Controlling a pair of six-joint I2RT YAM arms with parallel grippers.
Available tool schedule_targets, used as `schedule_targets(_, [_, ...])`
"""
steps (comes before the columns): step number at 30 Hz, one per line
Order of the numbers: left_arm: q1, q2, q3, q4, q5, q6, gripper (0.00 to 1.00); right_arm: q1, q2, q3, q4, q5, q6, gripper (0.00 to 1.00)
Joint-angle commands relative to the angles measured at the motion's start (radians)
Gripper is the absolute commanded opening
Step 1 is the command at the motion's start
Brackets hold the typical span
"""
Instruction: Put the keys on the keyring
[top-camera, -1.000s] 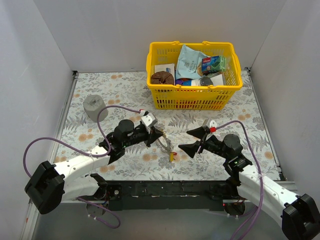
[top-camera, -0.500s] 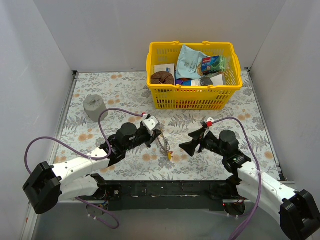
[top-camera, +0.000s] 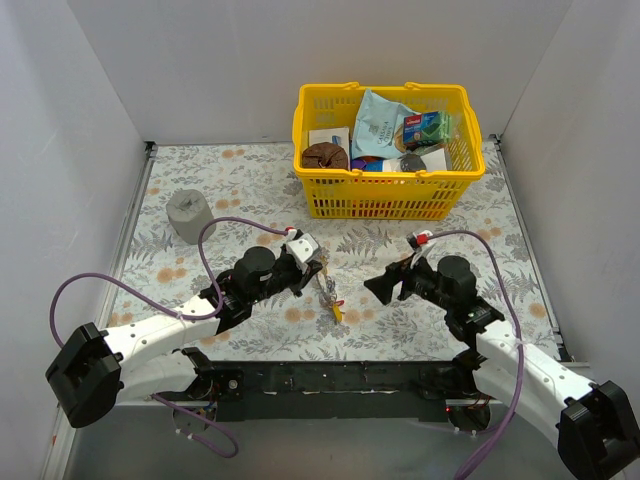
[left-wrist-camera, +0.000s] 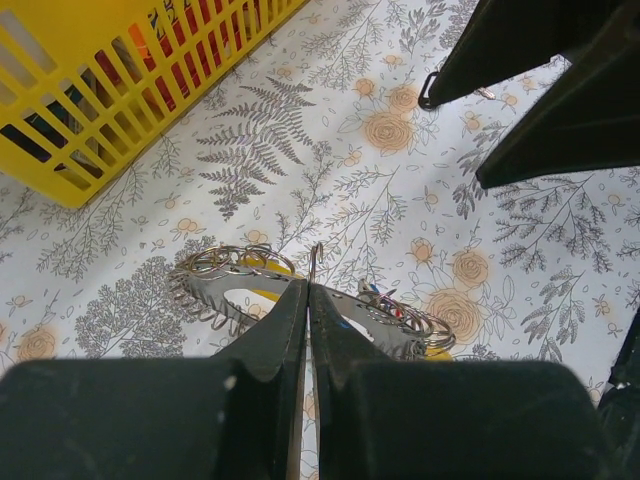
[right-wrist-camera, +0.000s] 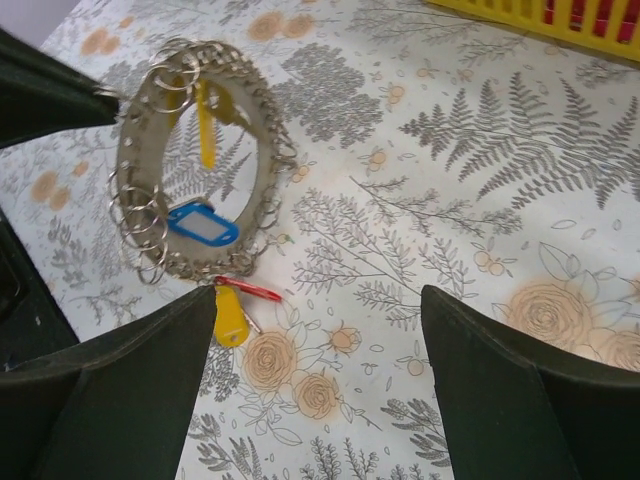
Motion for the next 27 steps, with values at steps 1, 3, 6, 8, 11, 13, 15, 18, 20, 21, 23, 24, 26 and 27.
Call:
schedule_targets(1, [-0.004,-0.009,0.028,0.041,0.027,-0.017,0.00,-0.019,0.016,0.081,-0.128,0.171,0.048,0.88])
schedule_targets(3, [-0.004,0.000,0.026,0.044,0.034,-0.025,0.00,-0.028,0.030,0.109,-0.172,0.240,0.054,0.88])
schedule_targets(6, [-0.004,0.008,0.021,0.055,0.054,-0.040,0.00,-0.045,0.033,0.127,-0.245,0.340,0.068,0.86])
schedule_targets(8, [-0.004,0.011,0.018,0.063,0.064,-0.045,0.00,-0.056,0.033,0.138,-0.284,0.378,0.069,0.85])
schedule_targets(11, [-0.004,0.018,0.018,0.064,0.071,-0.051,0.00,-0.077,0.038,0.159,-0.347,0.446,0.060,0.84])
schedule_targets(13, [-0.004,0.023,0.017,0.063,0.074,-0.053,0.00,-0.094,0.043,0.169,-0.369,0.492,0.054,0.83])
schedule_targets(15, [-0.004,0.020,0.014,0.064,0.082,-0.056,0.00,-0.120,0.049,0.170,-0.386,0.512,0.048,0.83])
schedule_targets(18, [-0.004,0.019,0.011,0.064,0.082,-0.063,0.00,-0.183,0.066,0.172,-0.406,0.501,0.028,0.82])
schedule_targets(20, [-0.004,0.012,0.006,0.063,0.082,-0.066,0.00,-0.225,0.073,0.173,-0.409,0.485,0.017,0.81])
schedule_targets(21, [-0.004,0.011,0.003,0.063,0.082,-0.070,0.00,-0.272,0.079,0.170,-0.397,0.445,0.011,0.80])
schedule_targets(23, [-0.004,0.008,-0.002,0.064,0.085,-0.071,0.00,-0.341,0.090,0.166,-0.380,0.379,-0.003,0.79])
schedule_targets(24, [-0.004,0.006,-0.002,0.064,0.087,-0.071,0.00,-0.363,0.111,0.164,-0.374,0.360,-0.006,0.77])
schedule_targets(26, [-0.004,0.009,0.005,0.060,0.096,-0.073,0.00,-0.427,0.139,0.170,-0.357,0.289,-0.014,0.76])
schedule_targets(27, [-0.004,0.008,0.008,0.057,0.100,-0.074,0.00,-0.447,0.171,0.176,-0.352,0.267,-0.014,0.76])
